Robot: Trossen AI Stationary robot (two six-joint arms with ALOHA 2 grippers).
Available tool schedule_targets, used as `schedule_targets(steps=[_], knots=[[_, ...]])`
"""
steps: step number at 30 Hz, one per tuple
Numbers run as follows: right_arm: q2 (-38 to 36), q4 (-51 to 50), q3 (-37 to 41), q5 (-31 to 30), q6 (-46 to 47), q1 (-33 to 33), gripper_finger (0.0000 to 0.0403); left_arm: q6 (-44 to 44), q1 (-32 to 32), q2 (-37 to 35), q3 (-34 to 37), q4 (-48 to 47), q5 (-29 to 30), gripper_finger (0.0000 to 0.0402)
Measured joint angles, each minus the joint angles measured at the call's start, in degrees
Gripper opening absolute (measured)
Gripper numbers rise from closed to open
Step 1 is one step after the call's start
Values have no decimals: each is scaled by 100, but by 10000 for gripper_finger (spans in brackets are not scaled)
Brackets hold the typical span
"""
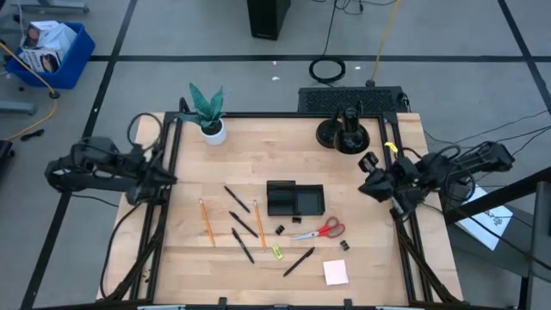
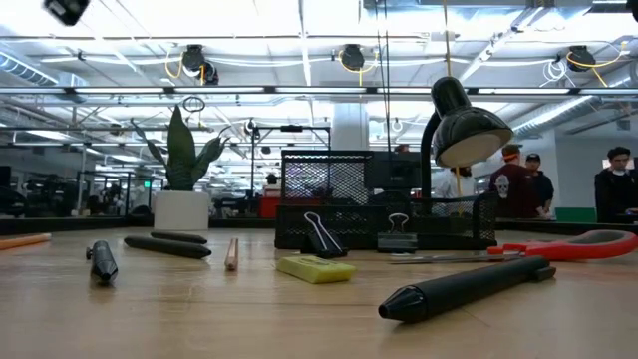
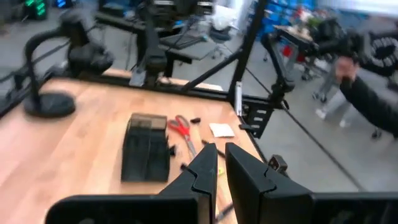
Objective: Pick and place office supplies into organizer
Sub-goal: Put the orange scissors into the black desk organizer
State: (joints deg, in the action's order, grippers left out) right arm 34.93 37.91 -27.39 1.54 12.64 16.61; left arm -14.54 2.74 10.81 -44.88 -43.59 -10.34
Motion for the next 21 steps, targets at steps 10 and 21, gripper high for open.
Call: schedule_targets(steps=[10, 21], knots=[[-64, -1901, -172, -528, 1545, 361, 0, -842, -137, -1050, 151, -894, -76, 37], [871, -908, -178, -1144, 1930, 930, 0, -398, -284, -964, 213, -806, -724, 37]])
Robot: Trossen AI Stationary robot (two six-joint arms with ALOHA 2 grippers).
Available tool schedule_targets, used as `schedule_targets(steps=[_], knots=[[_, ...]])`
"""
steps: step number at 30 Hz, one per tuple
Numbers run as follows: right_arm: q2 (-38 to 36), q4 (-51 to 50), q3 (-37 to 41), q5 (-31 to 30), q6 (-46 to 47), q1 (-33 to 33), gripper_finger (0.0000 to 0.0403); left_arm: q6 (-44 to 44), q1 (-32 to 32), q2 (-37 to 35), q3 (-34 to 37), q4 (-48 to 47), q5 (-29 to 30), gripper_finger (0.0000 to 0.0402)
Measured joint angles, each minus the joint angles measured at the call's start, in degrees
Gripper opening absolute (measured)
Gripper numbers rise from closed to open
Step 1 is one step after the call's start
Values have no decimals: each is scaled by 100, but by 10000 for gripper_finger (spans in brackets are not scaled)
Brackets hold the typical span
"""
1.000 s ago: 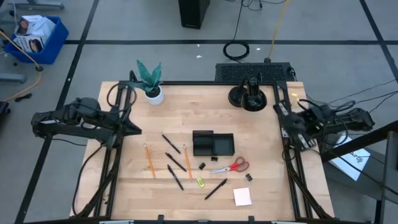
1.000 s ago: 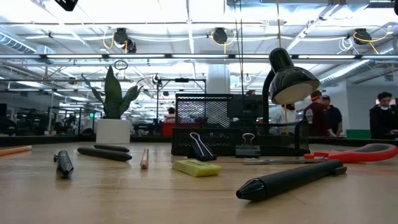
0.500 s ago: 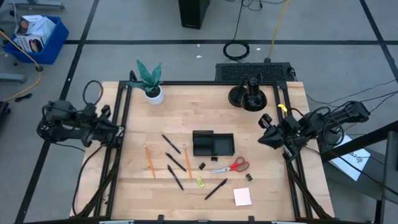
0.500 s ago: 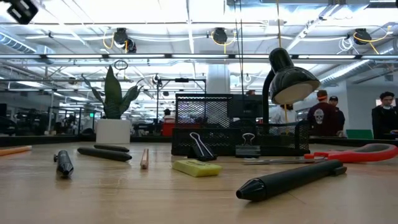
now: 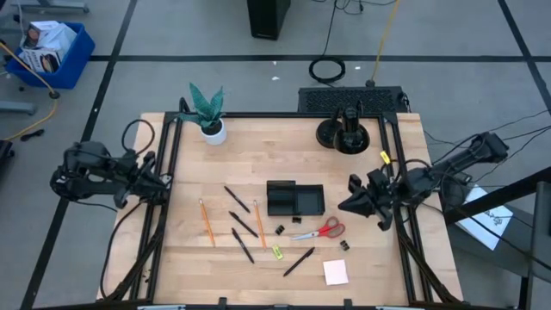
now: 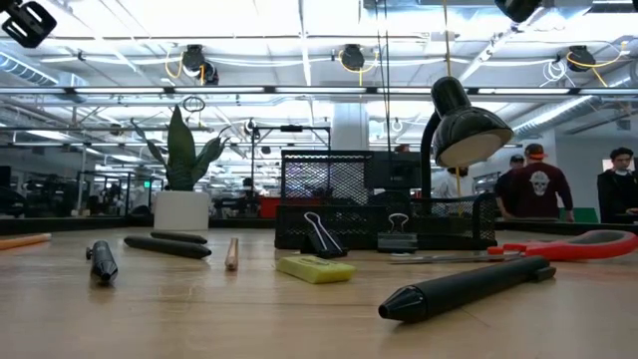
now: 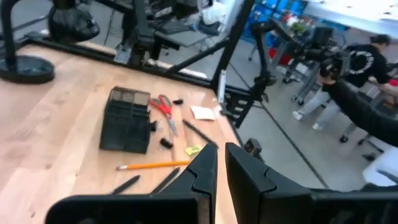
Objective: Pick and place office supplies into organizer
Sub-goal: Put the orange scissors into the black desk organizer
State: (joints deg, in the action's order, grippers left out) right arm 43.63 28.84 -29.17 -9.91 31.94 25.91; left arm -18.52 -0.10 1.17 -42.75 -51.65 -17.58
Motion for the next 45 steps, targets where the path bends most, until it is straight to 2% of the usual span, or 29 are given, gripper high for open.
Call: schedule_targets(steps=[3, 7, 14, 17, 21, 25, 28, 33, 39, 45], knots=[[169, 403, -2, -83, -444, 168, 0, 32, 0, 0, 1, -14, -32, 37], [251, 370, -2, -76, -936, 381, 0, 20, 0, 0, 64, 98, -13, 37], [166, 487, -2, -4, -2475, 805, 0, -528, 0, 182, 733, 1354, 11, 37], [29, 485, -2, 202, -3451, 991, 0, -718, 1, 541, 964, 2183, 60, 37], [-177, 522, -2, 251, -5197, 1195, 0, -807, 32, 1251, 1014, 2953, 259, 37], [-205, 521, -2, 244, -6544, 1271, 0, -824, 145, 2073, 939, 3386, 323, 37], [-203, 565, -2, 245, -7219, 1302, 0, -802, 282, 2653, 937, 3484, 319, 37], [-207, 866, 0, 244, -7765, 1301, 0, -568, 500, 3272, 939, 3855, 284, 37], [-199, 899, 0, 120, -7851, 1301, 0, -562, 710, 3184, 743, 3514, 309, 37], [124, 838, -104, -1440, -7715, 1322, 10, -438, 1013, 3048, 252, 2938, 774, 37]])
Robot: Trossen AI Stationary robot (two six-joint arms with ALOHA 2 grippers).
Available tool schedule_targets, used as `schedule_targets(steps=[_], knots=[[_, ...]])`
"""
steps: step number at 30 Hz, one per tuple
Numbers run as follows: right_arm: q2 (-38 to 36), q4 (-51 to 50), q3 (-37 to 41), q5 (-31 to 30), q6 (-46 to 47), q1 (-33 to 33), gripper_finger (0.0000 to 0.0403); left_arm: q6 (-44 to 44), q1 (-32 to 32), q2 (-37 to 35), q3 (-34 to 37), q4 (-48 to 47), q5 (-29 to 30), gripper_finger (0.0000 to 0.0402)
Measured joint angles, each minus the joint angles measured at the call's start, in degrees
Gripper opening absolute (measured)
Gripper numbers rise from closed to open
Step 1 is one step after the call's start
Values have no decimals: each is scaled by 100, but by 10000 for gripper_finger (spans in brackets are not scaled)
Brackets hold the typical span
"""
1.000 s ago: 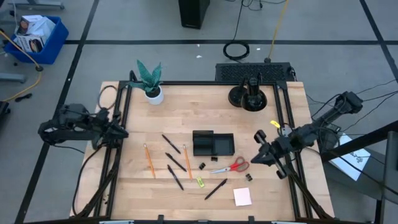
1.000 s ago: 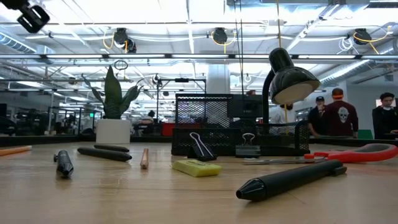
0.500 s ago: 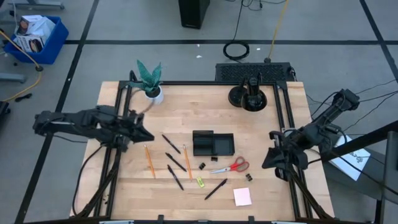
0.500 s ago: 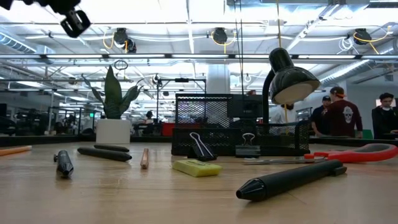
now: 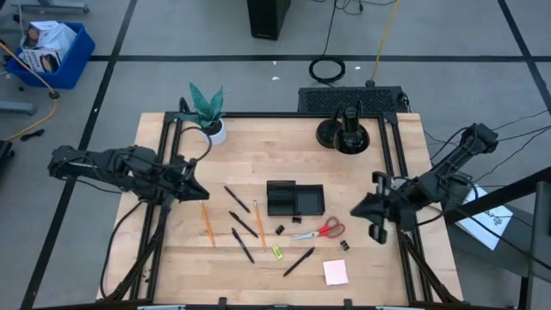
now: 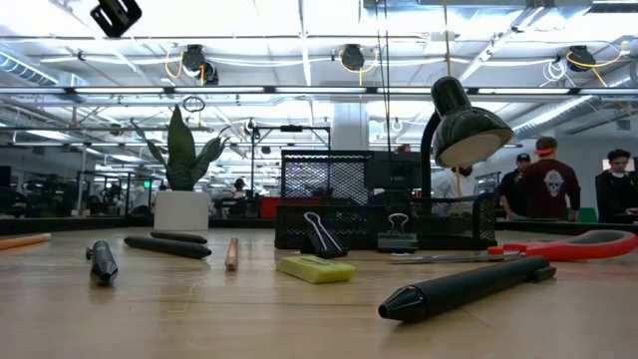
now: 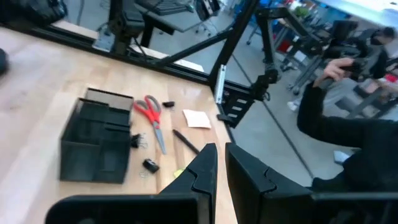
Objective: Pick and place office supplies into organizer
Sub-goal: Put the orange scissors into the black desk organizer
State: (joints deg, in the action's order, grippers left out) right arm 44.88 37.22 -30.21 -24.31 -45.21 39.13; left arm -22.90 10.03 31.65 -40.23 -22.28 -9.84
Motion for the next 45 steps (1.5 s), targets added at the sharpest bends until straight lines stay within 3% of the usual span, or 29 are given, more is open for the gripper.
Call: schedule_targets(steps=[5, 10, 14, 18, 22, 27, 30, 36, 42, 45], knots=[[511, -615, -710, -266, 165, 246, 26, 196, 200, -38, -372, -573, 560, 37], [1208, -2167, -1840, -1446, 849, 603, 39, 300, 312, -36, -430, -687, 694, 37], [1797, -3485, -2652, -2362, 1992, 800, 47, 329, 366, -31, -429, -845, 713, 37], [2192, -4880, -3262, -2688, 3572, 973, 56, 329, 371, -27, -430, -973, 871, 37], [2385, -6316, -3631, -2430, 5727, 1134, 65, 329, 368, -27, -430, -975, 890, 37], [2408, -7737, -3703, -739, 8713, 1155, 70, 328, 367, -27, -430, -975, 1161, 37], [2423, -8212, -3640, -107, 9891, 1150, 70, 324, 368, -27, -429, -973, 1398, 37], [2425, -8385, -3310, -89, 10095, 1101, 70, 272, 368, -27, -430, -968, 1695, 37], [2437, -8380, -2740, 695, 10553, 823, 70, 38, 368, -16, -430, -964, 1746, 37], [2462, -8380, -2431, 801, 10395, 688, 70, 25, 368, -16, -430, -964, 1746, 37]])
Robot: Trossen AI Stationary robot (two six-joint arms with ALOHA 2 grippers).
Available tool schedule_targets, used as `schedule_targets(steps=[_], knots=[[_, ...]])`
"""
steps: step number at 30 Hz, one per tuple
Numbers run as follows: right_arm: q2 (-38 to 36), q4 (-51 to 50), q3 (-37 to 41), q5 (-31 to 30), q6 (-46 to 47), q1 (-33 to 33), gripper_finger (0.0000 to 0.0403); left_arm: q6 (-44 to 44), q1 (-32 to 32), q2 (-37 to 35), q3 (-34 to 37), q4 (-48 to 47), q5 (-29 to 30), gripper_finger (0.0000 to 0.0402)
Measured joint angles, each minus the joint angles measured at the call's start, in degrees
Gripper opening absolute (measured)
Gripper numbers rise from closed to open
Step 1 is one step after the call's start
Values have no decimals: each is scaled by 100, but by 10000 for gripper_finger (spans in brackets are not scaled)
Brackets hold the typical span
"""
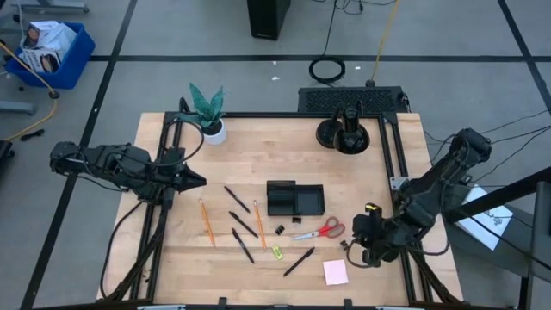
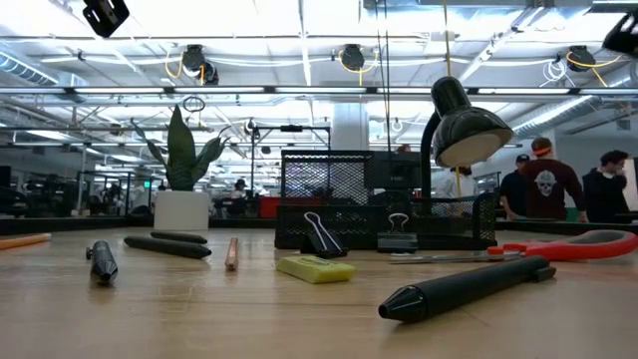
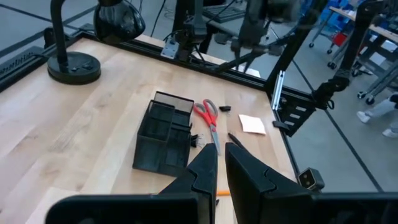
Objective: Pick and place office supplies into organizer
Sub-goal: Put the orange scissors into the black desk organizer
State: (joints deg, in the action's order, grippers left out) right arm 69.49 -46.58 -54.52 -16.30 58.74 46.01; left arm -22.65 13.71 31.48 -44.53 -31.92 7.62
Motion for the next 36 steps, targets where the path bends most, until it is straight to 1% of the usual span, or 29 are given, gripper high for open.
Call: schedule_targets(steps=[5, 8, 13, 16, 24, 30, 33, 36], knots=[[0, 32, 339, 4, -504, -266, 70, 4, -1, 0, 2, -2, 22, 37], [0, 247, 506, 51, -941, -394, 70, 2, 1, 0, 2, -2, 54, 37], [-1, 653, 704, 408, -1524, -688, 70, 50, 1, 0, 1, -1, 62, 37], [-2, 761, 796, 735, -1765, -834, 70, 50, 1, 0, 2, -2, 161, 37], [-2, 861, 867, 901, -1807, -1161, 71, 57, -1, 0, 2, -2, 195, 37], [-2, 928, 867, 909, -1859, -1374, 73, 104, 0, 0, 2, -2, 197, 37], [-2, 1054, 867, 928, -2015, -1421, 85, 113, 0, 0, 2, -2, 197, 37], [-2, 1179, 867, 1065, -2068, -1498, 108, 107, -1, 0, 2, -2, 197, 37]])
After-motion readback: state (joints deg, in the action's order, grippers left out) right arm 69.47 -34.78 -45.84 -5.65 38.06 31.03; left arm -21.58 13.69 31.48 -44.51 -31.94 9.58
